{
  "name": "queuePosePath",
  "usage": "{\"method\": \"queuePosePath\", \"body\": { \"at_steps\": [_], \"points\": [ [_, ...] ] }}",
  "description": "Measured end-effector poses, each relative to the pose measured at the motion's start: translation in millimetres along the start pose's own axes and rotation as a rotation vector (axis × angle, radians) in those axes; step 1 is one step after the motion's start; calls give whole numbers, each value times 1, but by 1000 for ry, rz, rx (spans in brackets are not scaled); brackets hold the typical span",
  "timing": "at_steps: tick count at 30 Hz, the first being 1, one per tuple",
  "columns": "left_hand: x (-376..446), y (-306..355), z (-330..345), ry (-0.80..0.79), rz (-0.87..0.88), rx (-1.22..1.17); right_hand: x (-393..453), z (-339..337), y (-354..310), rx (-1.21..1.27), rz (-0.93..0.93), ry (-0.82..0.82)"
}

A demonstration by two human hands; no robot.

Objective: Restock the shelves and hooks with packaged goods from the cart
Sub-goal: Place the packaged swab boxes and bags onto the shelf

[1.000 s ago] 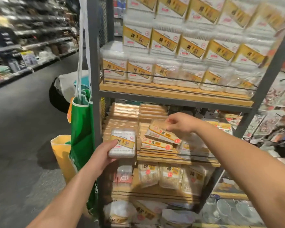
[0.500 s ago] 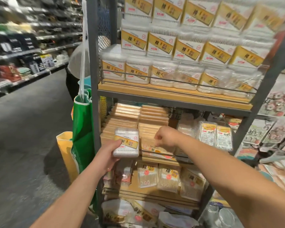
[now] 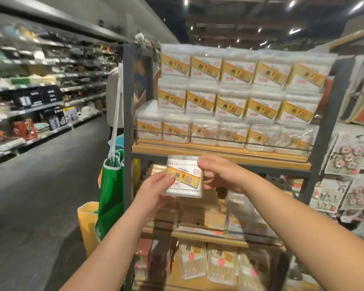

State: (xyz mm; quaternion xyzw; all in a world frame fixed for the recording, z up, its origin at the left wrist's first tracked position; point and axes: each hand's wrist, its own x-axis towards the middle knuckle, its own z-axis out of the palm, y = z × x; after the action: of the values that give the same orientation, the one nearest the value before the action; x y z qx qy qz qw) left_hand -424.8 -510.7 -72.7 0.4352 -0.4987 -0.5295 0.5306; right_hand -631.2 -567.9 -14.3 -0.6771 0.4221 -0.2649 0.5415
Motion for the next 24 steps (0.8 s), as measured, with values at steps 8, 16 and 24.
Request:
{"method": "queuePosePath", "body": {
  "at_steps": [8,16,24],
  "points": [
    [24,78,10,-17,181,131,-12,-11,-72,-92,-157,193],
    [58,152,49,-94,306,227,-25,-55,-137,-136,-285,418],
    [106,230,71,117,566,191,-30,-129,-235,-226,-496,750]
  ]
}}
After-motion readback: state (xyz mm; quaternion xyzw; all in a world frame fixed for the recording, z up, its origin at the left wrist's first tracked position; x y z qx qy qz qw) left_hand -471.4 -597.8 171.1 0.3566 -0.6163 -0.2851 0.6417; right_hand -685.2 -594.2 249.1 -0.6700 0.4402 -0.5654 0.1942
